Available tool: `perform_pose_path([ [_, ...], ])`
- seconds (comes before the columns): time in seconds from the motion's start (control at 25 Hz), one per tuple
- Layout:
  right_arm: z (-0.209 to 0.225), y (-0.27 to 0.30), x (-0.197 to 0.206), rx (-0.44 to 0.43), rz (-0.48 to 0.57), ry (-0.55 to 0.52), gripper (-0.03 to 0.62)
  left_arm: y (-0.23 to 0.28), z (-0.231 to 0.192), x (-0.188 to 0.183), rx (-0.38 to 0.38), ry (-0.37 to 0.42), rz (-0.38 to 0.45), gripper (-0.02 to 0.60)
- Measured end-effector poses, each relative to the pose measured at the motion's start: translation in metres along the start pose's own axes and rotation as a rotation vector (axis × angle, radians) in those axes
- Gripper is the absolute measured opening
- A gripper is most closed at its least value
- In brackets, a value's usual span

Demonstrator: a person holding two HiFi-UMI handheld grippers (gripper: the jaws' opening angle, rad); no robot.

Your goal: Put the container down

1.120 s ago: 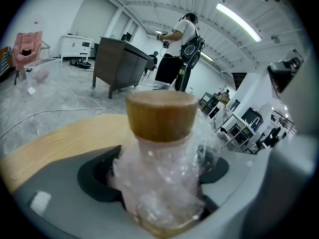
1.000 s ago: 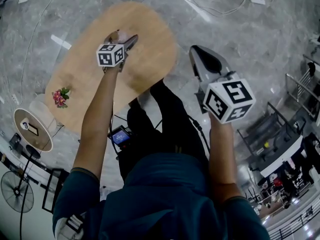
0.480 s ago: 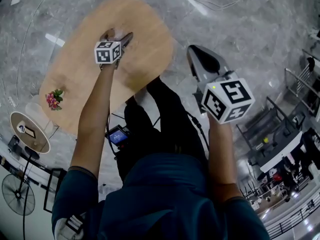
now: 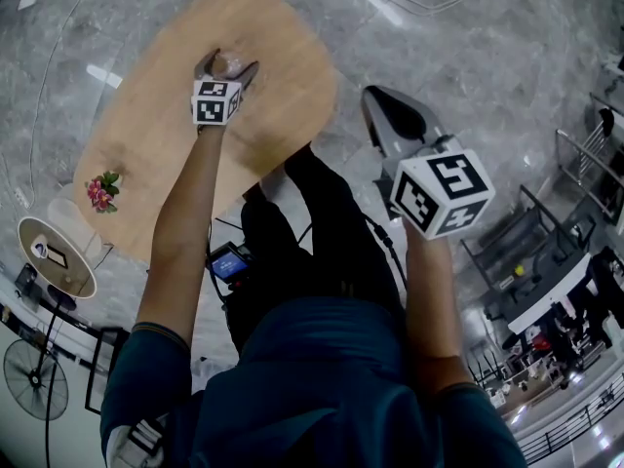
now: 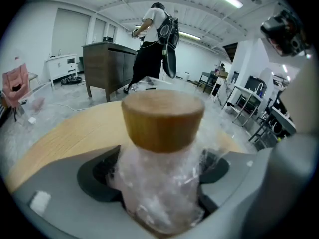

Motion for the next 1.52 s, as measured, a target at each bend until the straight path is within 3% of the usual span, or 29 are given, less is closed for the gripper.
perform_pose_path([
  [0.24, -0.003, -0.006, 0.004, -0.001, 0.007, 0.001, 0.011, -0.004, 0.008, 0.01, 0.015, 0.121, -0.045, 0.414],
  [0.96, -0.053, -0.038, -0.023, -0.055, 0.075, -0.02, 0.009, -0.079, 0.039, -0.04, 0.072, 0.254, 0.007, 0.41],
  [1.36, -0.118, -0.07, -0.086, -0.107, 0.188, -0.08, 0.009, -0.189, 0.041, -0.127, 0.043, 0.315, 0.166, 0.333],
  [1.52, -0.178, -0.062, -0.113, -0.137, 0.242, -0.135, 0.009, -0.253, 0.003, -0.163, 0.012, 0.34, 0.251, 0.267],
])
Point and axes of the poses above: the fingertips, and each gripper's own axes: y forward along the fingers, z to its right, x out of its underside, the point moved 4 cm from there along -y, backward along the fingers, and after that the axes turned 11 degrees about z, right-handed, at the moved point
